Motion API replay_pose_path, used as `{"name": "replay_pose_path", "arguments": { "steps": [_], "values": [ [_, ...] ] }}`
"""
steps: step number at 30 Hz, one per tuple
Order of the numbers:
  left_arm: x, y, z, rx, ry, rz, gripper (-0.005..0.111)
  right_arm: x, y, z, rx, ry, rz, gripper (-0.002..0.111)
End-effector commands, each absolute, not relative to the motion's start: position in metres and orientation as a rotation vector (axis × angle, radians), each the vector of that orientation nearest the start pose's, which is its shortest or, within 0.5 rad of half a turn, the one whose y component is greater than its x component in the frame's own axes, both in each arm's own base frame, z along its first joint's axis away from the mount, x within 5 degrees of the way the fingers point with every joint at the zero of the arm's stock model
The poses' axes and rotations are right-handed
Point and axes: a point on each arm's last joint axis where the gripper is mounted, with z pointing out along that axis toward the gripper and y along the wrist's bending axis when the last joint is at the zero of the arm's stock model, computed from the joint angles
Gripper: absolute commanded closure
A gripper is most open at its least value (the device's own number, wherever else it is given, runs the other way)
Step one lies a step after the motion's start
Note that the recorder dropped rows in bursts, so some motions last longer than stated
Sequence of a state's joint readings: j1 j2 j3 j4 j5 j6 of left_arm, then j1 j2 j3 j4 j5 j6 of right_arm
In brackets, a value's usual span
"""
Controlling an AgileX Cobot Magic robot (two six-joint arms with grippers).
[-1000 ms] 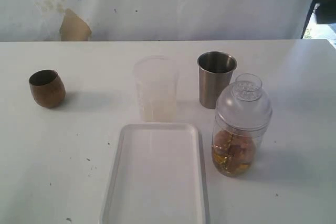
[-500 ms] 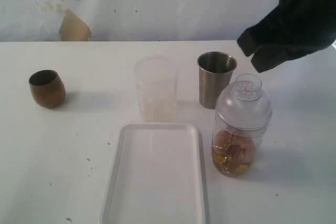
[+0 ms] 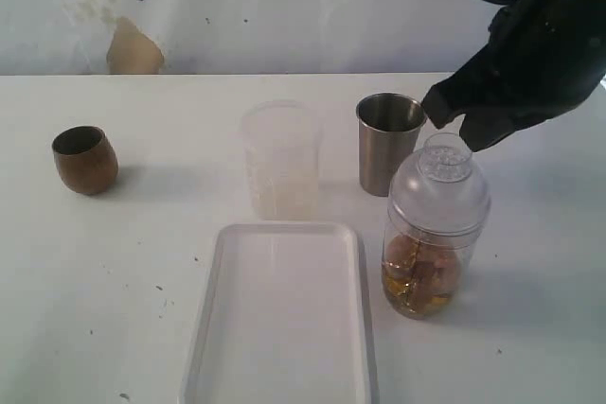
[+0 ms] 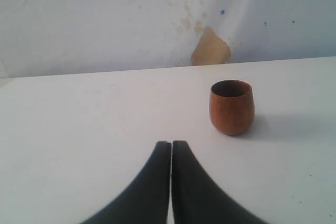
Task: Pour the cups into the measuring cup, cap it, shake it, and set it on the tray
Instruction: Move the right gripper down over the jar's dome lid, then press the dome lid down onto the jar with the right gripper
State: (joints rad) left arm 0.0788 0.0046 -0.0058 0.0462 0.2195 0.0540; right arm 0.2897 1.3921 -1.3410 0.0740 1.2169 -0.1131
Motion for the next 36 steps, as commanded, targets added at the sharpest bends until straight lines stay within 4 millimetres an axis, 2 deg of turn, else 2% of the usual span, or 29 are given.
{"name": "replay_pose_path", "arguments": {
  "steps": [1, 8, 36],
  "values": [
    [0.056, 0.005, 0.194, 0.01, 1.695, 0.139, 0.106, 0.259, 0.083, 0.354, -0.522, 2.695, 0.142, 0.108],
    [0.056, 0.005, 0.194, 0.01, 1.695, 0.139, 0.106, 0.262, 0.082, 0.355, -0.507, 2.675, 0.123, 0.108],
    [0.056, 0.005, 0.194, 0.01, 1.695, 0.139, 0.106, 0.28, 0.088, 0.324, -0.521, 2.822, 0.103, 0.108]
  ]
}}
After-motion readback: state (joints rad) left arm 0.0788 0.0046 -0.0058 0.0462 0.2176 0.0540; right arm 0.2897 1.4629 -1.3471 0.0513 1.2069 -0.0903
